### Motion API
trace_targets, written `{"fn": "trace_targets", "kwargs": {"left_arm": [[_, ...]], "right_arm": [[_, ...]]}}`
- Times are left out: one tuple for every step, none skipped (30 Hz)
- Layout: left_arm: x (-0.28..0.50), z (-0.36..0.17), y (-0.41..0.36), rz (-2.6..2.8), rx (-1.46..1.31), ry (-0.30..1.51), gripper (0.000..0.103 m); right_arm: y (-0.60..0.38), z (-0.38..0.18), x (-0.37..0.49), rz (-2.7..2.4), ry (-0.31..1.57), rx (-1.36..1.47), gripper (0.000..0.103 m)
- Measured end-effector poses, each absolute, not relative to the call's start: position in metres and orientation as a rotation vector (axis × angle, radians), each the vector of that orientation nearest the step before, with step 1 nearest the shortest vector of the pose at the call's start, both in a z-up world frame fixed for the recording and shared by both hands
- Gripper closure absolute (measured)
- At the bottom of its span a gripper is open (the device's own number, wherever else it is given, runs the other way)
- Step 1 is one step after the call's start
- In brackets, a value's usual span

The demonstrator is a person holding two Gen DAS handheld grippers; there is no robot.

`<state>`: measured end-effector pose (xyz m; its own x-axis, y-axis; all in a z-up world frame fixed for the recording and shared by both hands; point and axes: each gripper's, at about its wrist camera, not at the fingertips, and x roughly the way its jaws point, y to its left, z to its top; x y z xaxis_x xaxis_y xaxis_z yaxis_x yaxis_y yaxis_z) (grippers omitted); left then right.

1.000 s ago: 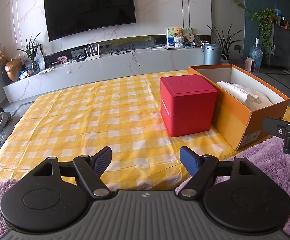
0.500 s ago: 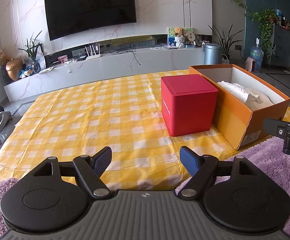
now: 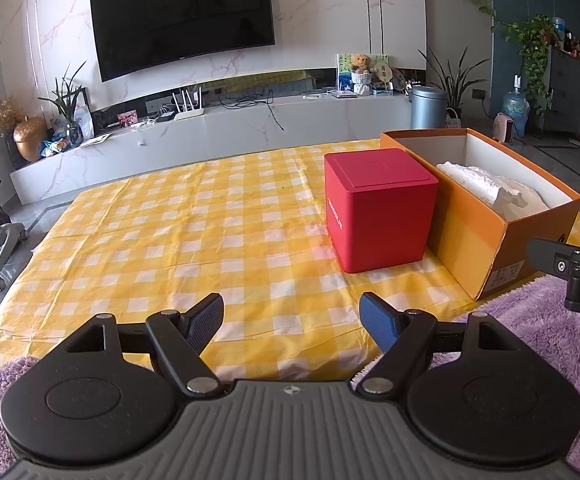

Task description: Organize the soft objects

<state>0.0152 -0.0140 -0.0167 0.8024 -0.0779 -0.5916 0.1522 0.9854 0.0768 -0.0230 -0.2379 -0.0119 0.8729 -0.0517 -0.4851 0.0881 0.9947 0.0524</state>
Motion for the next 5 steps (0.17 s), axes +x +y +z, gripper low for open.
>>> {"fn": "trace_targets", "kwargs": {"left_arm": [[0.0145, -0.0163, -0.0131, -0.122, 0.122, 0.628, 0.012], [0.0147, -0.0162, -0.0134, -0.122, 0.123, 0.627, 0.012], [0.0140, -0.0159, -0.0117, -0.123, 0.124, 0.626, 0.012], [0.0145, -0.0158, -0.0122, -0.122, 0.122, 0.628, 0.012], [0.0143, -0.0158, -0.0116, -0.124, 0.119, 0.629, 0.012]], "right_arm": [[-0.2375, -0.0119, -0.0236, -0.073, 0.506, 0.073, 0.003], [-0.2378, -0.0123, -0.0240, -0.073, 0.507, 0.072, 0.003], [-0.2381, -0.0125, -0.0236, -0.072, 0.508, 0.071, 0.003], [-0.2380, -0.0126, -0.0234, -0.072, 0.510, 0.070, 0.003], [-0.2380, -0.0125, -0.0234, -0.072, 0.509, 0.070, 0.003]]}}
